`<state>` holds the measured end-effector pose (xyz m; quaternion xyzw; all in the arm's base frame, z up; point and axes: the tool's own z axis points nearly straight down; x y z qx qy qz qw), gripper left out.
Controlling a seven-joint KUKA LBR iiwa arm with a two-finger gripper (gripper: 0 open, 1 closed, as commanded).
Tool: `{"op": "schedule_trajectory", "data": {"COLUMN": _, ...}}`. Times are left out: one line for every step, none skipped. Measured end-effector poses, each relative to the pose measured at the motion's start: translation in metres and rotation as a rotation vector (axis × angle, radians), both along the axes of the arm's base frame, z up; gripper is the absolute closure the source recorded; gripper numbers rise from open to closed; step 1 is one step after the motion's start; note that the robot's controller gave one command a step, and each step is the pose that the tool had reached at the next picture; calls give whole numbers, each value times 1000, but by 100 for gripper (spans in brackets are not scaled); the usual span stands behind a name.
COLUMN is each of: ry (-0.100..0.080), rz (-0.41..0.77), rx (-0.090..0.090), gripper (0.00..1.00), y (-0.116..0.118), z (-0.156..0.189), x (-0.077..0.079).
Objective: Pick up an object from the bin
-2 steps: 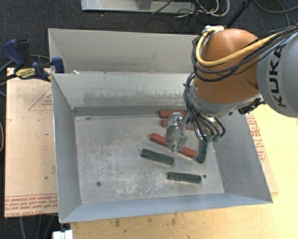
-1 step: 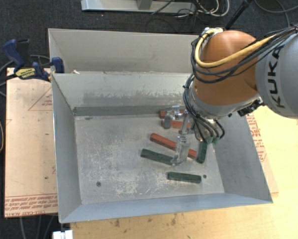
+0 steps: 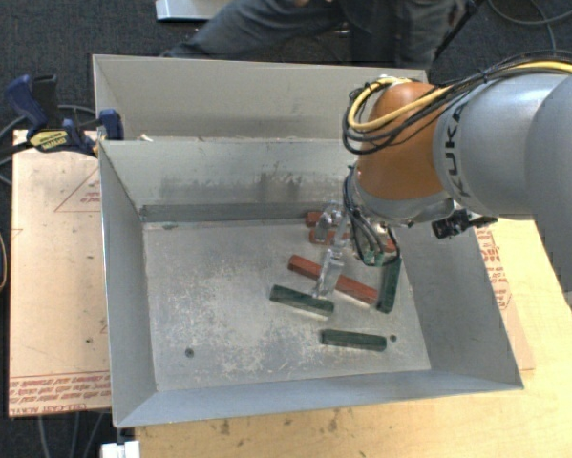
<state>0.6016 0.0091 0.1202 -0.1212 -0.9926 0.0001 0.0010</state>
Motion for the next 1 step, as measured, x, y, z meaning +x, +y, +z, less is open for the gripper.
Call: {"op": "schedule_trajectory", "data": {"ry": 1, "rz": -17, "rx": 3, "gripper": 0, "y": -4, "z": -52, "x": -24}}
